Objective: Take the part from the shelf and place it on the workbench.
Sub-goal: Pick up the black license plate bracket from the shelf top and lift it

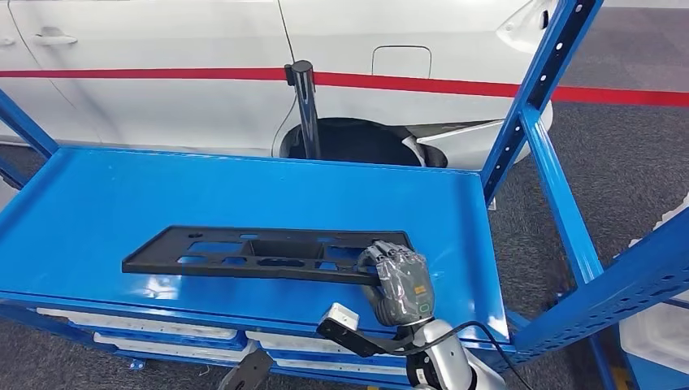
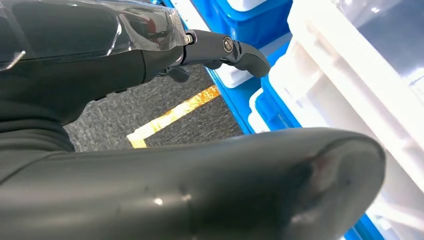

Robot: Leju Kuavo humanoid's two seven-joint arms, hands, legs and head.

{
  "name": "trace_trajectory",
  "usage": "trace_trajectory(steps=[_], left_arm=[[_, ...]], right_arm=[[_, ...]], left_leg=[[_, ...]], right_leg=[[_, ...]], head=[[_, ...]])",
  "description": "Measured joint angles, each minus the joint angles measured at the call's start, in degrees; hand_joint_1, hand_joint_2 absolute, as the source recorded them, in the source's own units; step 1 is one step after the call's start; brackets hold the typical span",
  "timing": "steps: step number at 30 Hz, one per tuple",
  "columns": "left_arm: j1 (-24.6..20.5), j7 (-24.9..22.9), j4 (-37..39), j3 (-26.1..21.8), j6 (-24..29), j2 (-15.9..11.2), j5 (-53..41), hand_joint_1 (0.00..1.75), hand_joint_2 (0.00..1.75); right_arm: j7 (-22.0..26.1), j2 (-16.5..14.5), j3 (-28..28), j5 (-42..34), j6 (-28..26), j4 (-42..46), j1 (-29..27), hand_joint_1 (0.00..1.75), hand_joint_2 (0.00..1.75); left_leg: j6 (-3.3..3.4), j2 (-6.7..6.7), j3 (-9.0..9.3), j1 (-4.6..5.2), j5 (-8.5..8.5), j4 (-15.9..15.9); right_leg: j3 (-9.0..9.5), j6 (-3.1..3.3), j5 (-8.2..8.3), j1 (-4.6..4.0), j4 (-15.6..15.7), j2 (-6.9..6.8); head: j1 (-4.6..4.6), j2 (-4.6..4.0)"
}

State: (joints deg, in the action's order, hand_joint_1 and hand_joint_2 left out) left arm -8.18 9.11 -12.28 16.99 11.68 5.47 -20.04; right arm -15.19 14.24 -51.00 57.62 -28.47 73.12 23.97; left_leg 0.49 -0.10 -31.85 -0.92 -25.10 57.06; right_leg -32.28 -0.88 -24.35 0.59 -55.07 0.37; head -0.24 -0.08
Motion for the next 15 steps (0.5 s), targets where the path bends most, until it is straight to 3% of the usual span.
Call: trace_trajectory(steps=[1,5,7,9,10,11,12,15], left_arm=[[0.01,-0.01,-0.01,0.29,0.05,-0.02,0.32,0.0,0.0],[0.08,-0.01,-0.08,1.52,0.37,-0.05,1.88,0.0,0.0],[0.06,0.01,-0.15,1.95,0.5,-0.07,2.55,0.0,0.0],[0.07,0.19,-0.16,2.54,0.62,-0.07,3.17,0.0,0.0],[0.11,0.37,-0.16,2.86,0.72,-0.07,3.54,0.0,0.0],[0.16,0.6,-0.16,3.15,0.84,-0.07,3.95,0.0,0.0],[0.2,0.85,-0.16,3.4,0.99,-0.07,4.38,0.0,0.0],[0.22,1.57,-0.17,4.28,1.47,-0.08,5.44,0.0,0.0]], right_arm=[[0.49,-0.04,0.16,-0.59,-0.59,0.55,-0.01,1.75,1.75],[3.56,-0.04,0.89,-4.33,-2.87,4.07,-0.22,1.75,1.75],[4.37,-0.04,1.07,-5.43,-3.11,6.18,-0.31,1.75,1.75],[5.17,-0.05,1.09,-6.43,-3.29,7.93,-0.53,1.75,1.75],[5.89,-0.05,1.1,-7.35,-3.47,8.8,-0.69,1.75,1.75],[6.79,-0.05,1.1,-8.55,-3.67,9.76,-0.87,1.75,1.75],[7.81,-0.04,1.1,-10.0,-3.84,10.81,-1.0,1.75,1.75],[10.94,-0.05,1.15,-15.33,-4.21,14.16,-1.24,1.75,1.75]], left_leg=[[0.18,0.02,0.76,0.17,0.55,-1.93],[1.4,0.09,0.84,0.32,0.99,-2.82],[2.02,0.15,0.97,0.14,1.26,-3.05],[2.24,0.15,0.94,0.21,1.24,-3.03],[2.28,0.1,0.94,0.24,1.21,-3.0],[2.3,0.02,0.97,0.25,1.17,-2.97],[2.28,-0.07,1.06,0.24,1.11,-2.94],[1.69,-0.15,1.39,0.43,0.63,-2.77]], right_leg=[[-0.09,-0.25,0.01,-0.09,-0.02,0.04],[-0.53,-1.51,-0.58,0.07,-0.69,0.06],[-2.73,-1.93,-3.69,0.2,-5.79,-0.02],[-6.51,-2.21,-7.44,0.2,-14.17,-0.04],[-7.82,-2.31,-8.19,0.21,-16.98,-0.04],[-8.16,-2.35,-7.8,0.23,-17.64,-0.05],[-7.33,-2.32,-6.32,0.25,-15.76,-0.06],[-1.74,-1.97,-0.85,0.25,-3.69,-0.16]], head=[[0.02,0.0],[0.09,0.0],[0.14,0.01],[0.17,0.0],[0.18,0.0],[0.19,0.0],[0.19,-0.01],[0.18,0.0]])
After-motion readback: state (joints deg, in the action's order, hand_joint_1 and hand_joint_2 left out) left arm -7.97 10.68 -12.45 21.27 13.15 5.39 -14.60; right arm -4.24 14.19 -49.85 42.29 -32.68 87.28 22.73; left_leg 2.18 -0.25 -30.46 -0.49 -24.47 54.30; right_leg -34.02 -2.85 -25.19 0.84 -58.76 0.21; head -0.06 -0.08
